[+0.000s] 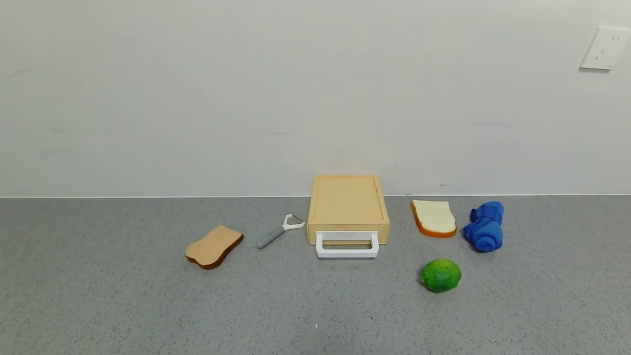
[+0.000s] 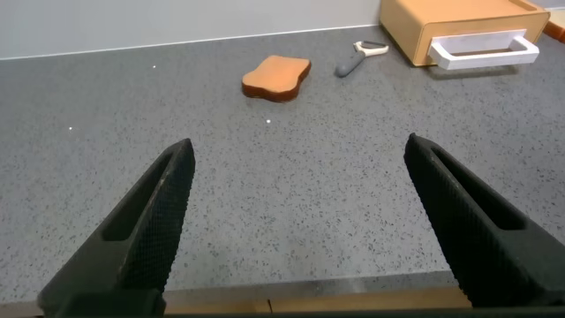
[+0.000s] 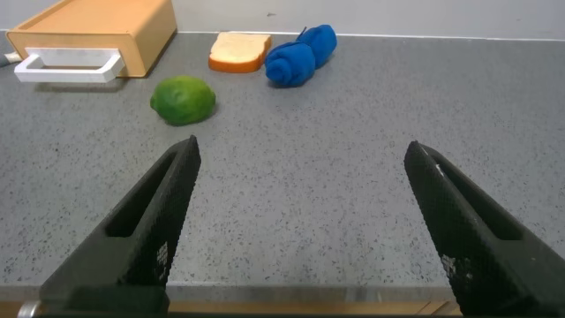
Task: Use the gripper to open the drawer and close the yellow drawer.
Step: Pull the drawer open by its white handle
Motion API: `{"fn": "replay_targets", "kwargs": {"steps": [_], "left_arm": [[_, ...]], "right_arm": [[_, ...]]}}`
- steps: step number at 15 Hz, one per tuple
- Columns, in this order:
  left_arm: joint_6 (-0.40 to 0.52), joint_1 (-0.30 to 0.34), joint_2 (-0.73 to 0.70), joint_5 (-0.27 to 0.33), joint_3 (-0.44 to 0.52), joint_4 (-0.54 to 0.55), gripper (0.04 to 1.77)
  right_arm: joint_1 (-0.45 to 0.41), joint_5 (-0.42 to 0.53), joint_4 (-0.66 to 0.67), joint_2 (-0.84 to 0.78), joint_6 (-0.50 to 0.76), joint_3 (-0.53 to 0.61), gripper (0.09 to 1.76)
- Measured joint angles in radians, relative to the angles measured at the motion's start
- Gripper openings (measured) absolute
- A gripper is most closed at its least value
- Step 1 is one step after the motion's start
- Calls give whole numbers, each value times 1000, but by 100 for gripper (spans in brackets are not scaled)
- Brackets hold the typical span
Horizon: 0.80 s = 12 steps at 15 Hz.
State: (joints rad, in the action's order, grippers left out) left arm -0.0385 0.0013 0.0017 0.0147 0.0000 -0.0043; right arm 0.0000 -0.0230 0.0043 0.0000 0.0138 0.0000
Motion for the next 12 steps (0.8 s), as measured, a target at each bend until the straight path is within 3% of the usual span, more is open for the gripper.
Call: {"fn": "replay_targets", "kwargs": {"steps": [7, 12], "left_arm": [[-2, 0, 0, 2, -10, 6, 172], [0, -1, 64, 2, -166, 58, 172]], "right_arm": [[0, 0, 0, 0, 0, 0, 170], [0, 0, 0, 0, 0, 0, 170]]}}
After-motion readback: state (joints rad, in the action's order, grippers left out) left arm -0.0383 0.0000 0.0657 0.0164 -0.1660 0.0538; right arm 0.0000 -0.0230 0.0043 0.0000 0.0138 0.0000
